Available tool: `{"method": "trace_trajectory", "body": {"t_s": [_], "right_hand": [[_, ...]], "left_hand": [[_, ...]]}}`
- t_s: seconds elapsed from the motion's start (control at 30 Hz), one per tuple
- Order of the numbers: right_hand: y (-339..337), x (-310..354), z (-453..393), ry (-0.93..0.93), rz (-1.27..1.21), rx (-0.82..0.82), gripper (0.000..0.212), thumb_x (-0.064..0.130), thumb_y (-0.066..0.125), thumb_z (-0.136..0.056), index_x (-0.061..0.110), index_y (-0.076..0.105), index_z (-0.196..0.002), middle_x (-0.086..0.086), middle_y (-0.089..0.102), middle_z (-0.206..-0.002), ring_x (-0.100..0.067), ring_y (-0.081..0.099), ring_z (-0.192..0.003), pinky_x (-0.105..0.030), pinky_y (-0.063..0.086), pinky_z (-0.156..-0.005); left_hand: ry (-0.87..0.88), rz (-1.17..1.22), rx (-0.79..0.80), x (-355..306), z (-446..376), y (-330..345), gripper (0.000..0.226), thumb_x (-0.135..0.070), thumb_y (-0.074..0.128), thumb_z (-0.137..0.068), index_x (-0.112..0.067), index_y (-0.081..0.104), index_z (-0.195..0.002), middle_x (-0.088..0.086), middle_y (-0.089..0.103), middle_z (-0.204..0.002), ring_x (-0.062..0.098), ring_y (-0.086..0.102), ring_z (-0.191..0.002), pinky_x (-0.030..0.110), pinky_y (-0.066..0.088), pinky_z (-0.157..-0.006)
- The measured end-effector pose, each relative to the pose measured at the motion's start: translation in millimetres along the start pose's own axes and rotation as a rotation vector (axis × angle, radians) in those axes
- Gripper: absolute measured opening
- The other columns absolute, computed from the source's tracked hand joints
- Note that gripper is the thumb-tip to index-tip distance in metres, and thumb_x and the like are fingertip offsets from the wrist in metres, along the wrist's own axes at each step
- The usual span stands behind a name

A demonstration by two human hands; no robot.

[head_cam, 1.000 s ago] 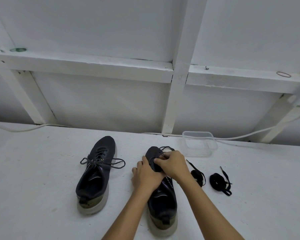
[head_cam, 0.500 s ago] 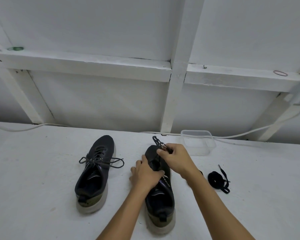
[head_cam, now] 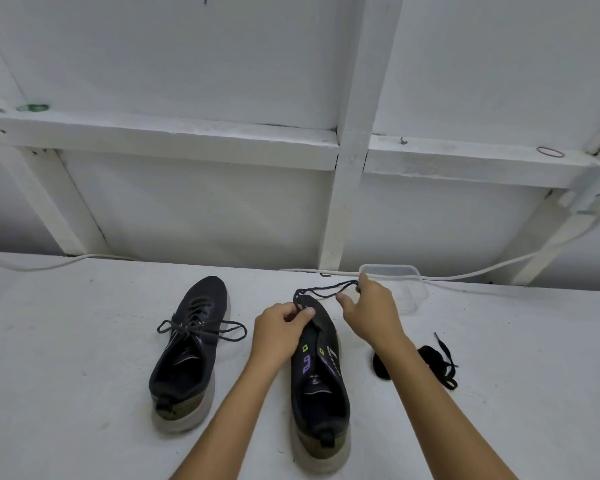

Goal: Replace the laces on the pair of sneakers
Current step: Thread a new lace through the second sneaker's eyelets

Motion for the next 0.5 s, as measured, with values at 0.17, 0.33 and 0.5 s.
{"method": "trace_trajectory", "body": {"t_s": [0.17,0.33,0.5], "right_hand": [[14.9,8.6,23.6,-0.227,-0.104,-0.053,0.03,0.031,0.069,-0.092,0.018,0.072,-0.119,0.002,0.07,-0.112,-0.015,0.061,-0.101,-0.034,0.05,-0.091],[39.6,21.6,26.2,-0.195,-0.297,0.245,0.011,0.029,0.07,-0.091,0.025,0.077,-0.098,0.011,0.075,-0.084,-0.002,0.066,-0.081,-0.02,0.05,-0.075],[36.9,13.9,19.2,0.024,-0.508,0.128,0.016,0.027,0.062,-0.096,0.026,0.076,-0.103,0.012,0.073,-0.075,0.005,0.063,-0.067,-0.008,0.041,-0.062]], "left_hand": [[-0.1,0.245,0.133,-4.8,-5.4,-8.3,0.027,-0.034,0.063,-0.096,-0.016,0.072,-0.079,-0.01,0.066,-0.067,0.008,0.056,-0.066,0.02,0.043,-0.063],[0.025,0.151,0.128,-22.1,-8.8,-22.0,0.02,-0.036,0.062,-0.096,-0.025,0.073,-0.084,-0.017,0.067,-0.07,0.003,0.06,-0.067,0.018,0.042,-0.064],[0.038,0.081,-0.067,-26.9,-14.4,-42.3,0.014,-0.037,0.064,-0.094,-0.027,0.072,-0.09,-0.015,0.07,-0.087,0.0,0.063,-0.079,0.017,0.042,-0.067]]}}
Point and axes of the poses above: each hand's wrist, its own z-axis away from the middle knuckle, its own y-axis out of the palm, x = y × z, the point moved 4 cm from there along -z, towards the middle knuckle
